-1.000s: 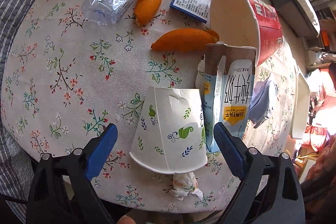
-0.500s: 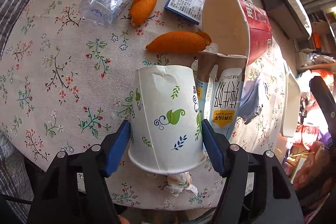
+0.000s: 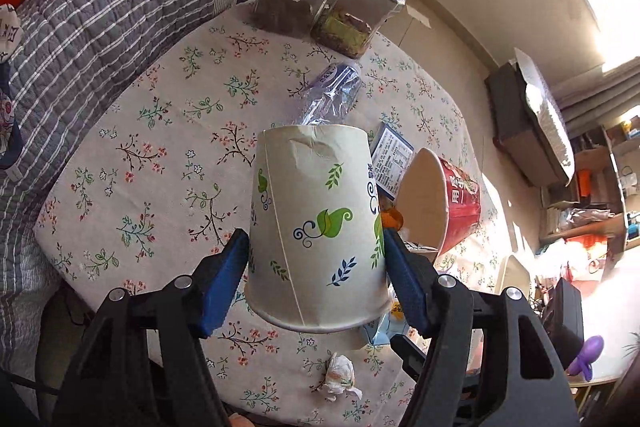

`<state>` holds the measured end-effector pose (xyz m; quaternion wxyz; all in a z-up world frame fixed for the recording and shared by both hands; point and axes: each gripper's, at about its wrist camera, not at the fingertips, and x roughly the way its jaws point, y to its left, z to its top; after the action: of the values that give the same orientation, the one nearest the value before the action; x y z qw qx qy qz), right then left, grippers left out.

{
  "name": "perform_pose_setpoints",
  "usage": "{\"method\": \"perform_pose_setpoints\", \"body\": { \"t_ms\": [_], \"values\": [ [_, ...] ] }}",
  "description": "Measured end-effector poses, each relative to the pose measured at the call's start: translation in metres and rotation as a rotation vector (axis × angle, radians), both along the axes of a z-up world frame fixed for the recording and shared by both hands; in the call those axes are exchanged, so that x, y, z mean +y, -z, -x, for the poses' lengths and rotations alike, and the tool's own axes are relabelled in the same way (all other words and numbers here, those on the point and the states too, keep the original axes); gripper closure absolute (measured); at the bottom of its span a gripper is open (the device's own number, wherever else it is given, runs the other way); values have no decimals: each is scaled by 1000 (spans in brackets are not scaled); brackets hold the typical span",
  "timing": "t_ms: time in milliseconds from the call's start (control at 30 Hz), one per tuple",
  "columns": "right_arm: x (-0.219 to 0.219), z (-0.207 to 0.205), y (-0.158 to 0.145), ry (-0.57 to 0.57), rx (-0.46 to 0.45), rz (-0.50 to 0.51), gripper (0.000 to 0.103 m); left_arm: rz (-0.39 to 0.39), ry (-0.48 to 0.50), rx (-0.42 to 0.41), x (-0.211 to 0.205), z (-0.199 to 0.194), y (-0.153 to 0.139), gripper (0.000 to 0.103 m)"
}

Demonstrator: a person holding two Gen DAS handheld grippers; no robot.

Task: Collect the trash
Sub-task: 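Grasp the white paper cup with the left tool while the right tool grasps the milk carton, then lift the paper cup and milk carton and carry them toward the white bin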

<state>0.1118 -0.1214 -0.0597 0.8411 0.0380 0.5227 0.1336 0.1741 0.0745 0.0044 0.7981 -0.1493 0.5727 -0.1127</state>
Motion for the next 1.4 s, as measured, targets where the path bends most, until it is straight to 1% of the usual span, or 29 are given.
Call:
{"method": "perform_pose_setpoints", "body": {
  "t_ms": [100, 200, 267, 300, 333, 367, 400, 433, 467, 500, 533, 600, 700, 733, 800, 867, 900, 933, 1033, 1100, 1133, 1200, 1267, 1300, 1333, 1400],
  "values": [
    [11, -11, 15, -1, 9, 73, 7, -1, -6, -6, 0, 1, -1, 36],
    [18, -13, 23, -5, 17, 105, 7, -2, -4, -7, 0, 0, 0, 36],
    [20, -14, 26, -11, 18, 108, 14, -7, -7, -9, 5, 1, -1, 36],
    [19, -16, 26, -16, 31, 103, 27, -9, -10, -9, 5, 1, 0, 36],
    [18, -18, 30, -15, 57, 89, 47, -10, -14, -9, 7, 1, 1, 36],
    [15, -20, 33, -6, 79, 75, 49, -10, -20, -10, 8, 0, 1, 36],
    [11, -21, 33, 12, 77, 83, 59, -9, -26, -10, 9, 1, 2, 36],
    [9, -21, 32, 22, 73, 86, 65, -9, -30, -11, 10, 0, 3, 36],
    [5, -23, 30, 29, 74, 64, 67, -11, -33, -14, 10, 0, 3, 36],
    [2, -24, 28, 39, 75, 35, 73, -17, -33, -18, 9, 1, 4, 36],
    [0, -23, 26, 52, 66, 21, 75, -24, -31, -24, 8, 1, 4, 36],
    [-1, -24, 20, 53, 44, 14, 75, -39, -28, -40, 5, 2, 3, 36],
    [-1, -23, 22, 41, 74, -12, 73, -48, -19, -43, 3, 1, 4, 36],
    [0, -23, 24, 47, 84, -13, 63, -46, -20, -40, 4, 1, 5, 36],
    [4, -22, 28, 31, 92, -4, 52, -46, -24, -38, 5, 1, 6, 36],
    [11, -22, 31, 9, 103, -3, 45, -44, -25, -35, 5, 0, 7, 36],
    [14, -23, 32, 2, 100, 3, 40, -42, -24, -33, 5, 0, 7, 36],
    [17, -23, 33, -4, 95, 11, 37, -40, -23, -30, 5, -1, 8, 36],
    [24, -24, 39, -16, 89, 32, 37, -42, -20, -23, 4, -1, 10, 36],
    [29, -23, 42, -32, 67, 71, 36, -45, -19, -22, 3, -2, 11, 36],
    [33, -21, 43, -43, 56, 96, 34, -45, -21, -20, 4, -2, 12, 36],
    [42, -17, 45, -59, 28, 152, 35, -46, -24, -18, 5, -2, 14, 36],
    [48, -15, 46, -74, 0, 205, 55, -48, -29, -18, 5, -3, 14, 36],
    [48, -14, 45, -80, 3, 193, 70, -48, -30, -18, 6, -3, 14, 36],
    [45, -15, 44, -74, 17, 165, 72, -48, -31, -18, 6, -3, 14, 36],
    [41, -15, 38, -60, 8, 153, 72, -47, -34, -20, 8, -3, 13, 36]
  ]
}}
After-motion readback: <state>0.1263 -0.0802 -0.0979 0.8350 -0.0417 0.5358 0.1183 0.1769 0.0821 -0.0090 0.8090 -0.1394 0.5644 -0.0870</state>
